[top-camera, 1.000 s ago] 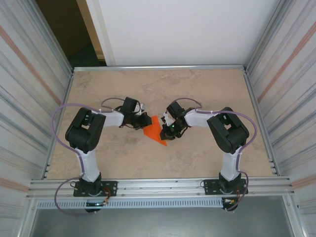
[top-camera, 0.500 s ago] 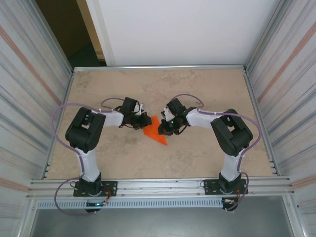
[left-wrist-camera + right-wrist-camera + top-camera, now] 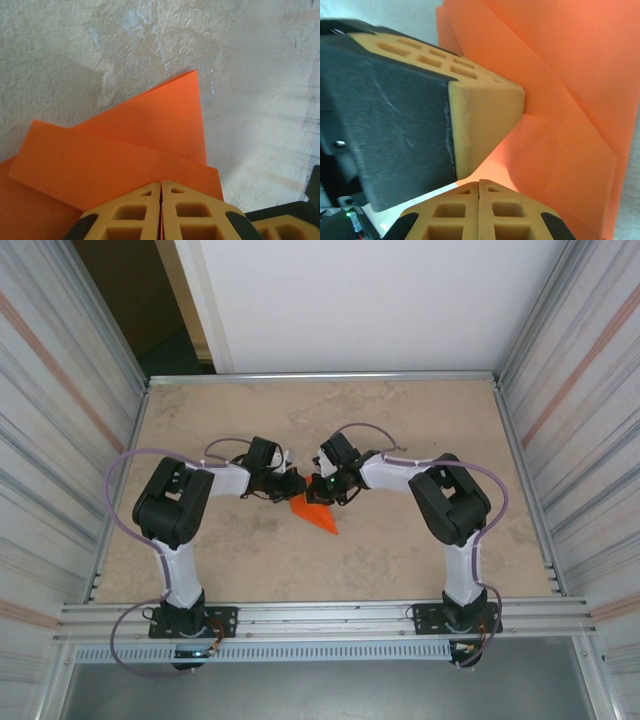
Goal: Fold a paper plane with a square sheet of paper (pick it up from the middle)
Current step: Fourth fold the wing at the center of the table.
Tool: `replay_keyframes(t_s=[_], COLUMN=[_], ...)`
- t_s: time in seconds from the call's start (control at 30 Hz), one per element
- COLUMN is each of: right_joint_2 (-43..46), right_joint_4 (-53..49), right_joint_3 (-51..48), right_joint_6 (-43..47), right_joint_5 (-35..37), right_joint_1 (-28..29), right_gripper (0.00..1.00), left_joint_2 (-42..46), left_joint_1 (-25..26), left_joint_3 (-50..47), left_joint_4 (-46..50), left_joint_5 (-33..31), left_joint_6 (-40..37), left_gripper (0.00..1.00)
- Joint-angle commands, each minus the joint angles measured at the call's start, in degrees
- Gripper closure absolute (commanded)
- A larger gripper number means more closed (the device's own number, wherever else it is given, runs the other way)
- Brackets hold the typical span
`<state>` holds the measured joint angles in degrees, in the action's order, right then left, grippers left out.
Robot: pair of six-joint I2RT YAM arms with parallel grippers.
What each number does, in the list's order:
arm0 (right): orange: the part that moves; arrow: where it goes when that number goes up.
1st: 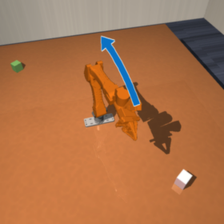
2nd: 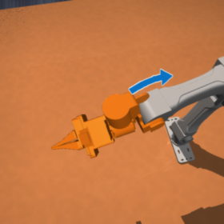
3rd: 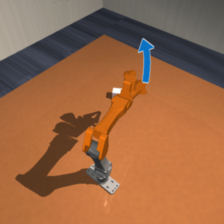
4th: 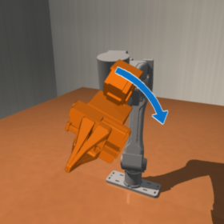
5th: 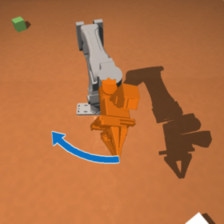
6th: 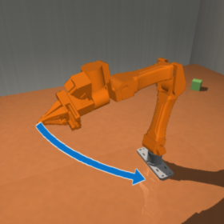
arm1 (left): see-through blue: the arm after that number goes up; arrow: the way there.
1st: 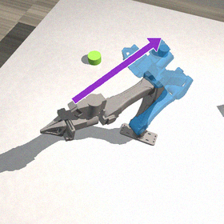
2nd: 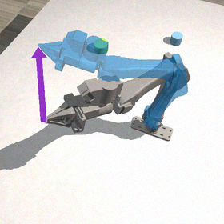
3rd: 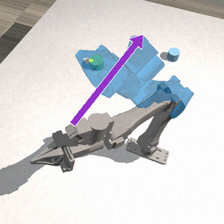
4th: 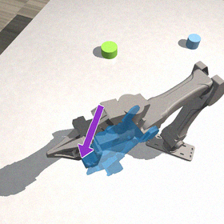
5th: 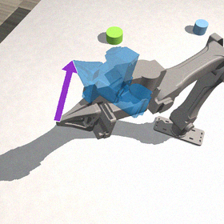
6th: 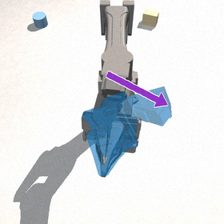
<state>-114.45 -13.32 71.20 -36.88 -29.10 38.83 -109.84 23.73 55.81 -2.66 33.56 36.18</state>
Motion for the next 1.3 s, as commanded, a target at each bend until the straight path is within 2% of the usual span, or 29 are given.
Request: replay_keyframes(t_s=[0.0,0.43,0.87,1.27], right_joint_2=[-1.32,-3.06,7.75,12.03], right_joint_4=[-1.75,-0.5,-2.66,-2.56], right_joint_3=[0.77,-2.93,-13.76,-21.0], right_joint_6=[0.23,0.47,4.6,6.01], right_joint_5=[1.01,-2.37,-5.51,-5.63], right_joint_1=[-0.07,-1.14,-1.3,-0.77], right_gripper=[1.0,1.0,1.0,1.0], left_joint_2=[-3.62,-4.33,-4.41,-4.64], left_joint_1=[-0.43,-0.38,-0.38,-0.42], left_joint_3=[-0.6,0.96,1.58,2.11], left_joint_4=[8.32,11.35,13.03,13.5], left_joint_5=[-6.64,-7.44,-8.45,-8.45], left_joint_6=[-1.6,-2.01,-2.48,-2.81], left_gripper=[0.92,0.92,0.92,0.92])
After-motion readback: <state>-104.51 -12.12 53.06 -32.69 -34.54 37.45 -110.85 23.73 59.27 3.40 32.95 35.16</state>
